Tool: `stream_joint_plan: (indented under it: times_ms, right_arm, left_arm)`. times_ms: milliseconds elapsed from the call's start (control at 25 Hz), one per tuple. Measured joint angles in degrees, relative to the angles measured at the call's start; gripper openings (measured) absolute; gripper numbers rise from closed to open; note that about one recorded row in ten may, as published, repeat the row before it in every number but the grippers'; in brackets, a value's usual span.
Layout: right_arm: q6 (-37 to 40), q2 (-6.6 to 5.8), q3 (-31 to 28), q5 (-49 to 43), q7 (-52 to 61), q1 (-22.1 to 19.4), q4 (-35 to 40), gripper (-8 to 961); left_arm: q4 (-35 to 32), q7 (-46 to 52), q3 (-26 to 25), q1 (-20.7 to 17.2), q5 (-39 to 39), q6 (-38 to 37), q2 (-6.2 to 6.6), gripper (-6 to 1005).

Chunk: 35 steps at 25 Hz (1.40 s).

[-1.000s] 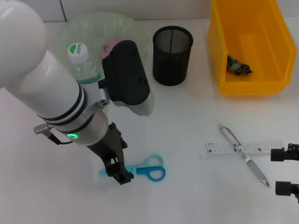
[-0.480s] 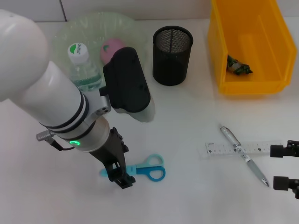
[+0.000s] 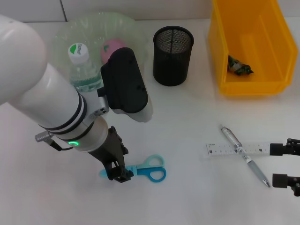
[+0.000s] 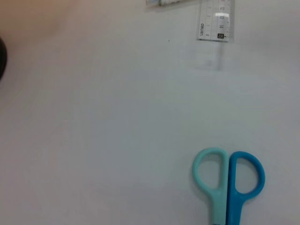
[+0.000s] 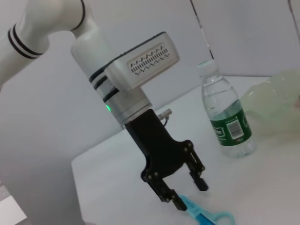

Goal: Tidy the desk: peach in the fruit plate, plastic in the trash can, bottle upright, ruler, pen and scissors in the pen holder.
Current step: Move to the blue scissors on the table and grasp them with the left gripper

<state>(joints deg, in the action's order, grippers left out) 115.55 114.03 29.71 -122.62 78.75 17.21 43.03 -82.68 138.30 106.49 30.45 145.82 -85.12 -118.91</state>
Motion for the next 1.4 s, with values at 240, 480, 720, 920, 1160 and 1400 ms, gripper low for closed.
stream_joint_plan:
  times_ms: [240,480,720,920,1160,1400]
  right_arm:
    - [-0.7,-0.1,0.0,-0.1,0.0,0.0,-0.3,839]
    - [-1.6,-0.39,0.0,-0.1,-0.6,0.1,-1.5,839]
    - [-1.7,-0.39,0.0,-0.1,-0.7,0.1,-1.6,839]
    - [-1.7,-0.4,0.0,-0.1,-1.2,0.1,-1.9,839]
    - [-1.8,-0.72,0.0,-0.1,-1.4,0.3,-3.0,839]
    - [-1.8,-0.74,0.0,-0.1,-1.5,0.3,-3.0,839]
  left_arm:
    - [-0.5,-0.1,0.8,-0.4,0.0,-0.4,0.0,468]
    - [-0.3,0.0,1.6,-0.7,0.1,0.2,-0.09,402]
    - [0.1,0.1,1.7,-0.8,0.4,0.6,-0.04,382]
    - [0.2,0.1,2.8,-1.3,2.1,1.5,-0.14,381]
    - [0.3,0.1,3.1,-1.6,2.3,1.7,-0.16,380]
    - [0.4,0.1,3.7,-1.7,2.5,1.7,-0.18,379]
